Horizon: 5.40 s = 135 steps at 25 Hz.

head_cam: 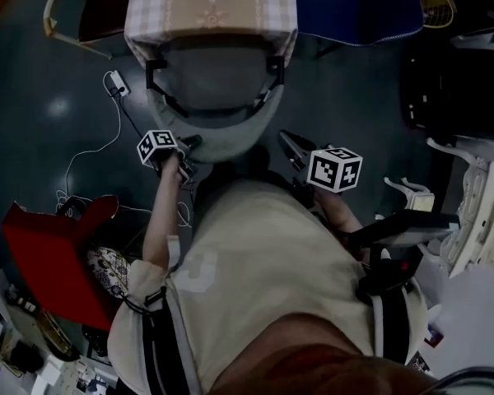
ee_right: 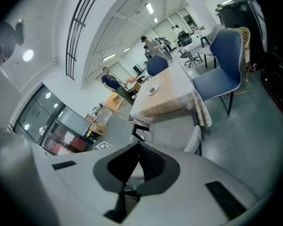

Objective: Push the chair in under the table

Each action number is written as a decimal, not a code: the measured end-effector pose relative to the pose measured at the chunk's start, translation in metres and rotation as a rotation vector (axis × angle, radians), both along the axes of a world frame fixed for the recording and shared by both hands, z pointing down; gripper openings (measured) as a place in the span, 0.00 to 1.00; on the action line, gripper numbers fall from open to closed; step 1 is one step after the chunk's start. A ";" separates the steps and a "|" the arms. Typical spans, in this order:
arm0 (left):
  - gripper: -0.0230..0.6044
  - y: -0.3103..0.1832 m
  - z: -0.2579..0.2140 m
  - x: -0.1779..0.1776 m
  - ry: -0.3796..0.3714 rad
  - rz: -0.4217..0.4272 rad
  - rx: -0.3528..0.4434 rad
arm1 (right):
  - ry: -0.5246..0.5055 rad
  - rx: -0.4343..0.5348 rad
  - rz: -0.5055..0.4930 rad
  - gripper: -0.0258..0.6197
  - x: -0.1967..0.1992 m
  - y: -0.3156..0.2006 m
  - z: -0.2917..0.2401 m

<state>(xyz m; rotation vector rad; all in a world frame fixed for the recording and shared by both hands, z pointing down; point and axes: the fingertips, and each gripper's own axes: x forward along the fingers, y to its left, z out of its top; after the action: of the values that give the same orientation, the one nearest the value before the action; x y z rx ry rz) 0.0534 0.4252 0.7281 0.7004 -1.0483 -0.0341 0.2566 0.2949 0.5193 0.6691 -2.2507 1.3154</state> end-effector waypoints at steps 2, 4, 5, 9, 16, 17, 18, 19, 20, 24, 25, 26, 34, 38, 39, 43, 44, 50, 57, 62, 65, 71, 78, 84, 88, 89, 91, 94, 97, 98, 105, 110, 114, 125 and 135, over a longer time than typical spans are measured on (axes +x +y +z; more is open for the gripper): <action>0.40 0.000 -0.001 0.000 0.005 -0.041 0.005 | -0.010 -0.003 -0.019 0.06 -0.006 0.003 -0.001; 0.40 0.004 -0.003 0.000 0.001 -0.115 0.003 | -0.018 -0.001 -0.030 0.06 -0.009 0.005 -0.003; 0.33 0.007 -0.004 0.000 -0.006 -0.168 0.003 | -0.020 -0.001 -0.030 0.06 -0.009 0.006 -0.004; 0.29 0.012 -0.005 -0.004 -0.006 -0.392 0.032 | -0.012 -0.003 -0.001 0.06 0.000 0.004 -0.001; 0.30 0.009 -0.006 -0.010 0.005 -0.593 0.026 | 0.017 -0.014 0.051 0.06 0.023 0.000 0.002; 0.30 0.008 -0.006 -0.012 0.006 -0.628 0.028 | 0.026 -0.017 0.057 0.06 0.027 0.000 0.003; 0.31 0.006 -0.006 -0.013 0.006 -0.653 0.031 | 0.033 -0.019 0.061 0.06 0.030 -0.001 0.004; 0.31 0.004 -0.006 -0.015 0.005 -0.663 0.034 | 0.038 -0.020 0.063 0.06 0.032 -0.002 0.004; 0.32 0.002 -0.006 -0.017 0.004 -0.664 0.038 | 0.041 -0.021 0.061 0.06 0.033 -0.003 0.005; 0.33 -0.003 -0.006 -0.024 -0.003 -0.665 0.046 | 0.041 -0.029 0.023 0.06 0.028 0.000 0.008; 0.33 -0.003 -0.006 -0.025 -0.005 -0.670 0.046 | 0.039 -0.029 0.011 0.06 0.026 0.001 0.008; 0.33 -0.004 -0.005 -0.026 -0.007 -0.674 0.047 | 0.038 -0.028 0.000 0.06 0.024 0.002 0.007; 0.35 -0.011 -0.006 -0.027 -0.015 -0.591 0.082 | 0.036 -0.022 -0.020 0.06 0.014 0.004 0.006; 0.38 -0.013 -0.006 -0.023 -0.010 -0.498 0.124 | 0.036 -0.006 -0.020 0.06 0.007 0.005 0.002; 0.38 -0.012 -0.007 -0.022 -0.011 -0.465 0.130 | 0.034 0.001 -0.024 0.06 0.004 0.006 0.000; 0.39 -0.011 -0.007 -0.019 -0.005 -0.338 0.149 | 0.027 0.027 -0.043 0.06 -0.013 0.011 -0.006; 0.39 -0.011 -0.007 -0.018 -0.001 -0.311 0.154 | 0.027 0.033 -0.048 0.06 -0.018 0.013 -0.006; 0.43 -0.004 -0.007 -0.016 0.030 -0.186 0.160 | 0.023 0.058 -0.056 0.06 -0.038 0.024 -0.013; 0.43 0.000 -0.025 -0.025 0.122 -0.079 0.192 | 0.027 0.080 0.000 0.06 -0.058 0.038 -0.015; 0.43 0.006 -0.053 -0.020 0.139 0.028 0.277 | 0.016 0.103 -0.023 0.06 -0.072 0.034 -0.017; 0.43 0.011 -0.072 -0.011 0.120 0.202 0.316 | 0.012 0.100 0.015 0.06 -0.069 0.042 -0.019; 0.38 0.025 -0.083 0.008 0.025 0.503 0.286 | -0.022 0.105 0.130 0.06 -0.044 0.050 -0.027; 0.31 0.032 -0.093 0.018 0.029 0.640 0.279 | -0.012 0.072 0.233 0.06 -0.016 0.056 -0.021; 0.11 0.032 -0.113 0.024 0.028 0.760 0.328 | 0.010 0.065 0.207 0.06 -0.017 0.062 -0.015; 0.09 0.020 -0.128 0.034 0.047 0.774 0.407 | 0.019 0.070 0.239 0.06 -0.005 0.063 -0.013; 0.08 0.019 -0.131 0.036 0.031 0.790 0.425 | 0.019 0.076 0.243 0.06 -0.002 0.063 -0.013; 0.06 0.016 -0.139 0.041 -0.026 0.821 0.486 | 0.012 0.093 0.249 0.06 0.006 0.064 -0.015; 0.05 0.004 -0.155 0.057 -0.169 0.926 0.634 | -0.015 0.121 0.250 0.06 0.022 0.066 -0.021; 0.05 -0.012 -0.188 0.096 -0.331 1.117 0.875 | -0.064 0.172 0.244 0.06 0.040 0.068 -0.033; 0.05 -0.018 -0.202 0.109 -0.390 1.154 0.961 | -0.077 0.191 0.250 0.06 0.047 0.068 -0.037; 0.05 -0.042 -0.271 0.194 -0.452 1.215 1.293 | -0.119 0.262 0.337 0.06 0.099 0.073 -0.053; 0.05 -0.045 -0.304 0.250 -0.441 1.259 1.424 | -0.110 0.344 0.384 0.05 0.137 0.079 -0.065; 0.05 -0.057 -0.330 0.291 -0.519 1.221 1.475 | -0.119 0.428 0.417 0.06 0.177 0.083 -0.085; 0.05 -0.042 -0.368 0.384 -0.550 1.138 1.524 | -0.234 0.641 0.417 0.06 0.265 0.108 -0.135; 0.05 -0.032 -0.411 0.459 -0.502 1.082 1.672 | -0.287 0.976 0.306 0.05 0.316 0.120 -0.213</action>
<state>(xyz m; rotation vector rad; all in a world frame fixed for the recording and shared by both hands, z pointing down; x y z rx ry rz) 0.5124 0.3932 0.3168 2.8363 -0.7826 0.2459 0.5731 0.4150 0.3061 1.2330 -3.0927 0.3265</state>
